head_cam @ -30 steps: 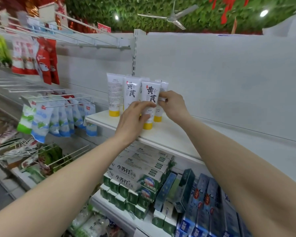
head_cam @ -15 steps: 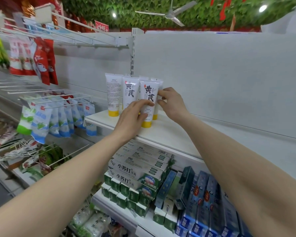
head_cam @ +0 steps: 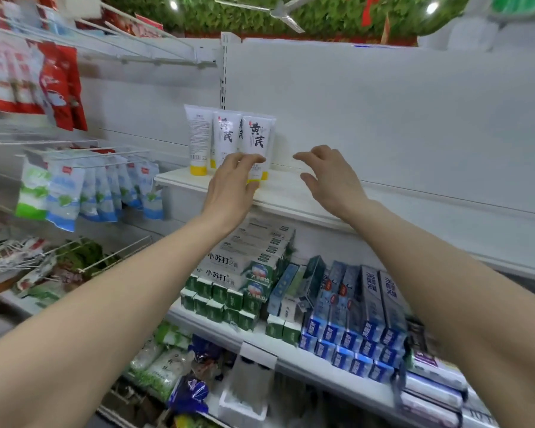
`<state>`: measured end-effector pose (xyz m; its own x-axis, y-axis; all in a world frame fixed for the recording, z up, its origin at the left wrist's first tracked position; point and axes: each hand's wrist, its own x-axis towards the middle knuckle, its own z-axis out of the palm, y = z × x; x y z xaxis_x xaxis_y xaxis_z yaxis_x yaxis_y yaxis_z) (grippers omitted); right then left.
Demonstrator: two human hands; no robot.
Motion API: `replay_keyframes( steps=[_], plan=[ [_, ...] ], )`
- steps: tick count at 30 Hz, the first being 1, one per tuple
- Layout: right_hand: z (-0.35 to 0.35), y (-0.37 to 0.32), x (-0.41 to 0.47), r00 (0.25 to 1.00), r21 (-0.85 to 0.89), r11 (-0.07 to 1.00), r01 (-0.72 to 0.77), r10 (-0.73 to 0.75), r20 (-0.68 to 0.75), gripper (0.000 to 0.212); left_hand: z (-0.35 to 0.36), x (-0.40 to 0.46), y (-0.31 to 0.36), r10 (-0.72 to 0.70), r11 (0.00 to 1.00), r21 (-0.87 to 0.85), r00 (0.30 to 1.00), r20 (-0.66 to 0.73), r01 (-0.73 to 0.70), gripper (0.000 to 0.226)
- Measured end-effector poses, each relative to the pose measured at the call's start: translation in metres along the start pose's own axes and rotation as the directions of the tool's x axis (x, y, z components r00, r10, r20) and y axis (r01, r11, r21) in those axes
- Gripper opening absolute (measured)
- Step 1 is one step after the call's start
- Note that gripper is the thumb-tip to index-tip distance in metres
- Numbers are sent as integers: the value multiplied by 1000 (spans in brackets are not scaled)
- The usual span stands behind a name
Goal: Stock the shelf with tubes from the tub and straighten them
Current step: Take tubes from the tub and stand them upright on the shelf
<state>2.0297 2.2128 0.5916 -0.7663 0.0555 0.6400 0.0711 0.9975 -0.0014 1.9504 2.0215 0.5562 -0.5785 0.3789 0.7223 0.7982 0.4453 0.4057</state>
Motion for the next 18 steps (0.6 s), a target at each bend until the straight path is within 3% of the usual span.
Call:
replay_keyframes(
  steps=[6, 18],
  plan=[
    [-29, -14, -95, 1000, -185, 983, 8, -11, -13, 43, 0, -68, 41, 95, 995, 4, 995, 40, -95, 42],
    [-103, 10, -343, 971, -419, 899, -126, 199, 134, 38, 55, -214, 155, 213, 975, -4, 938, 275, -221, 45]
  ],
)
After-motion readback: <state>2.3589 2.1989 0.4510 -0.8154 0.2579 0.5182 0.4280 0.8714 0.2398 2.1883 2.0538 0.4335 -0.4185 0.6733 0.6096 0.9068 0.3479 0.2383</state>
